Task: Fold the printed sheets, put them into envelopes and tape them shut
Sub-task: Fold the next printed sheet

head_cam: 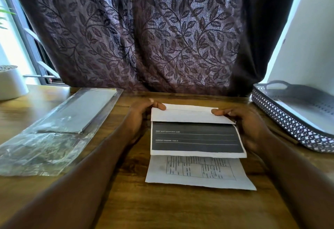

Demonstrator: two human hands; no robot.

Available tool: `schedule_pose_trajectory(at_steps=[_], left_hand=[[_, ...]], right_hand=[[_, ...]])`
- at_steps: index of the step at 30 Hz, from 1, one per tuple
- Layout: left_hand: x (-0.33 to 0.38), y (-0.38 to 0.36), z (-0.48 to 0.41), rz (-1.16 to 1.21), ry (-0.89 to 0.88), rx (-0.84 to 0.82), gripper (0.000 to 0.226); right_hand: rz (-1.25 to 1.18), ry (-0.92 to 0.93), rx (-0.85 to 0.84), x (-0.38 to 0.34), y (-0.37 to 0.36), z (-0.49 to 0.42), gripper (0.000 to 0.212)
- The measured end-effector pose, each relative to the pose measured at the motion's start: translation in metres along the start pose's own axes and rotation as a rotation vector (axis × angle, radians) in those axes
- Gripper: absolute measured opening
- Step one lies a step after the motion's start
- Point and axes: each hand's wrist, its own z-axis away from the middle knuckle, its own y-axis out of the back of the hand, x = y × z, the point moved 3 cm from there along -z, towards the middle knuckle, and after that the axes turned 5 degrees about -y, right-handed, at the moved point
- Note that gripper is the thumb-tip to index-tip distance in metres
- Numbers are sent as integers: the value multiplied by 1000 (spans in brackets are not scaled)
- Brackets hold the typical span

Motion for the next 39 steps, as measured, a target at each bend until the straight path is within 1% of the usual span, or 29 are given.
schedule_pose_trajectory(at_steps=[1,2,3,4,5,7,8,10,12,14,16,19,22,26,28,32,36,39], left_hand=[[0,0,-1,-12,-17,1,29],[0,1,-1,-56,-47,9,21],[-1,1,-2,-125,-75,14,12],[-2,2,-2,-187,-88,8,10],[-3,2,-2,-232,-85,-3,14],[-4,3,-1,-314,-72,-10,21],[-3,3,-1,-376,-86,-4,21],[0,1,0,-478,-132,11,18],[3,-5,3,-500,-159,21,11],[7,-11,7,-540,-202,9,11],[11,-18,12,-654,-289,-30,12],[12,-23,14,-731,-357,-74,10],[9,-20,10,-685,-336,-91,8],[9,-10,7,-662,-278,-38,7],[7,-5,4,-679,-279,-14,7],[7,1,1,-691,-294,14,7],[7,4,-1,-689,-298,33,6],[4,6,-3,-743,-310,33,7]], right_hand=[[9,-10,-9,1,-2,1,30],[41,-2,-6,2,-1,-1,23],[123,41,17,4,1,-3,17],[274,112,54,4,3,-5,13],[469,194,94,3,4,-6,12],[828,327,149,0,-2,-2,16],[963,380,172,0,-7,-1,17],[1178,459,233,-2,-17,0,18],[1289,503,254,-2,-30,-1,22],[1295,592,232,-2,-42,1,24],[1301,651,181,1,-56,4,24],[1353,619,107,8,-76,8,24],[1400,626,131,5,-81,11,22],[1318,505,108,-1,-60,6,17],[1274,447,91,-3,-47,4,15],[1260,371,115,-9,-22,-2,14],[1078,233,107,-7,-4,-6,15],[982,218,100,-5,0,-5,15]])
